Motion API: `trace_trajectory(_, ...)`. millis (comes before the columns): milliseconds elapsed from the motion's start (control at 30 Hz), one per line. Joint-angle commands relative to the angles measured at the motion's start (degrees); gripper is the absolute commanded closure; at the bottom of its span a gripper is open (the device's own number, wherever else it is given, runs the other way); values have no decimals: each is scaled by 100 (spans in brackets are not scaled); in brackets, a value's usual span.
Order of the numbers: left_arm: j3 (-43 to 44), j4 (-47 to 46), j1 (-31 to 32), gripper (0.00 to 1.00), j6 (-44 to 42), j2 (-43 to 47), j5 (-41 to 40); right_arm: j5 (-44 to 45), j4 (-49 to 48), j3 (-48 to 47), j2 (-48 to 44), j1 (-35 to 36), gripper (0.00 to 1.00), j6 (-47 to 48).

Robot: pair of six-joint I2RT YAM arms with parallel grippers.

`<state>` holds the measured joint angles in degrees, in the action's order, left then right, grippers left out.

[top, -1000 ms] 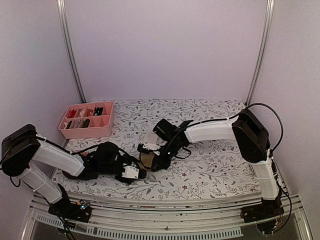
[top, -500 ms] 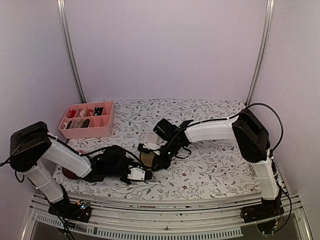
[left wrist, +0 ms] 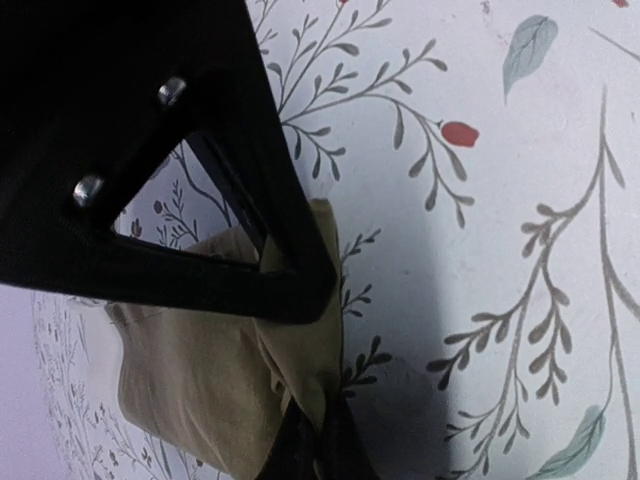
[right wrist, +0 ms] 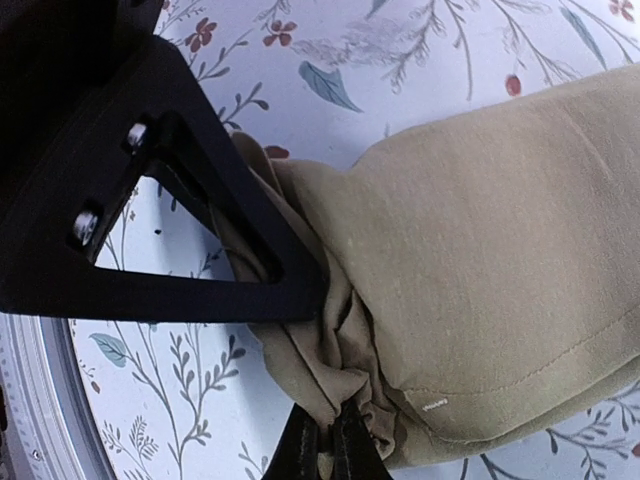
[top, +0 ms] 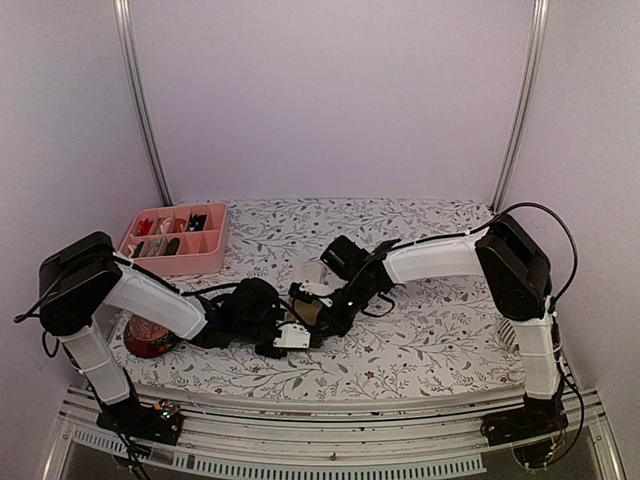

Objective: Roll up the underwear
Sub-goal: Roll the underwear at the center of the board.

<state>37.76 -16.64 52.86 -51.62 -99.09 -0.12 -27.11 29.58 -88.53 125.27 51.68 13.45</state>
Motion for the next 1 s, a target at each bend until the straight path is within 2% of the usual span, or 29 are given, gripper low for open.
trace_trajectory(0, 459, 704, 58, 100, 360, -130, 420, 152, -28, 682, -501, -18, 96, -202)
trace_trajectory(33, 521, 813, 63, 100, 411, -131, 602, 180, -99, 829, -569, -15, 95, -231)
trace_trajectory(133, 681, 1158, 103, 100, 531, -194, 994, 227, -187, 1115, -771, -24, 83, -285)
trace_trajectory(200, 784, 1333, 140, 100, 618, -267, 1104, 366, -296, 1278, -962, -25, 63, -328)
trace_trajectory(233, 847, 1443, 145, 100, 703, -295, 1160, 475, -381, 1396, -1106, -26, 58, -361)
trace_trajectory(400, 1119, 1955, 130, 100, 970, -393, 1610, 907, -772, 2133, -2087, -26, 40, -525)
trace_trajectory(700, 1414, 1815, 13, 100, 1614, -798, 2617, 2014, -1502, 3834, -4609, -26, 30, -1120)
trace_trajectory(967, 1448, 1501, 132, 100, 1812, -898, 3164, 2524, -2107, 4806, -6320, 143, 28, -1118)
